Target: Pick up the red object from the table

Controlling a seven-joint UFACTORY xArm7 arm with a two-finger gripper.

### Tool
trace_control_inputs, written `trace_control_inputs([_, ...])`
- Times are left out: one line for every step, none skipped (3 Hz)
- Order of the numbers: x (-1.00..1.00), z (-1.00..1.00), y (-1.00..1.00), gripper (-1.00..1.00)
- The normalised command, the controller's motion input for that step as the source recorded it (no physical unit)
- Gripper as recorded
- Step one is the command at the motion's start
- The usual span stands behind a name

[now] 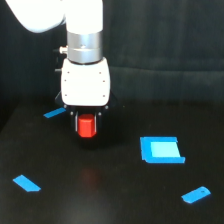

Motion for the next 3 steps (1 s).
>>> trace_control_inputs([0.06, 0.97, -0.02, -1.00])
trace_control_inputs([0.12, 0.88, -0.05, -1.00])
trace_control_inputs([0.09, 1.00, 0.07, -0.91])
